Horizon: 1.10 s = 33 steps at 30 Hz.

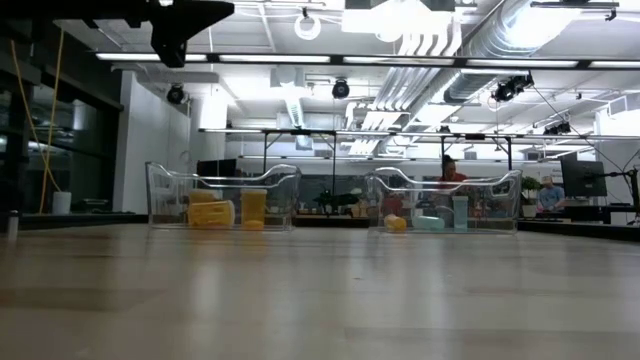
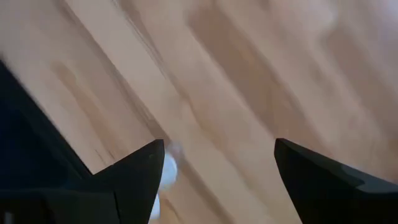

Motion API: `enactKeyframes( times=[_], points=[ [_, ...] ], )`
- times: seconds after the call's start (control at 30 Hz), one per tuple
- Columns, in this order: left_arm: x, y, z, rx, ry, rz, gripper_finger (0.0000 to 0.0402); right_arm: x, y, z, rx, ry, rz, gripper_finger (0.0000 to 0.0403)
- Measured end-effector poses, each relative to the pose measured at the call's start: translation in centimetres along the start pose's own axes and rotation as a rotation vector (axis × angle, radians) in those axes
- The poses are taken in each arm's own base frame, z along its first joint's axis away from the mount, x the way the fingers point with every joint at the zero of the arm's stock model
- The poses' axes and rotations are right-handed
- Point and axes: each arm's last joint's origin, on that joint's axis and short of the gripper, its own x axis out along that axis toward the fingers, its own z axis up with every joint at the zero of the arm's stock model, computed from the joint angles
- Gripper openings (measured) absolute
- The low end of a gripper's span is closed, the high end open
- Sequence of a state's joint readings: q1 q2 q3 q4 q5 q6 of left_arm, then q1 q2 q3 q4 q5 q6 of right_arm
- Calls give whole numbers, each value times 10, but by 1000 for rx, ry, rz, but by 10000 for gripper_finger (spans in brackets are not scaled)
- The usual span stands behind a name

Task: Pick and place medicine bottles into bin by pill shape (circle, oval)
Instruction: Put the blue capsule bottle into the left transparent bin

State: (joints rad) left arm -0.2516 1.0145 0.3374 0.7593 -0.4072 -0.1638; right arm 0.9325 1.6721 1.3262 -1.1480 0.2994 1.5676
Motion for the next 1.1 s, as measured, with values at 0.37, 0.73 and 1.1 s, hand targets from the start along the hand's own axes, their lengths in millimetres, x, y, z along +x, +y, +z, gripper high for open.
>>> enactKeyframes(
  times=[0.37, 0.73, 1.1],
  points=[
    [0, 0, 0, 1, 2, 1, 243, 29, 21, -13, 50, 144, 5, 298],
    [0, 0, -1, 3, 6, 1, 243, 35, 30, -15, 88, 150, 58, 298],
    [0, 0, 0, 2, 6, -2, 243, 48, 33, -19, 61, 178, 23, 298]
  ],
)
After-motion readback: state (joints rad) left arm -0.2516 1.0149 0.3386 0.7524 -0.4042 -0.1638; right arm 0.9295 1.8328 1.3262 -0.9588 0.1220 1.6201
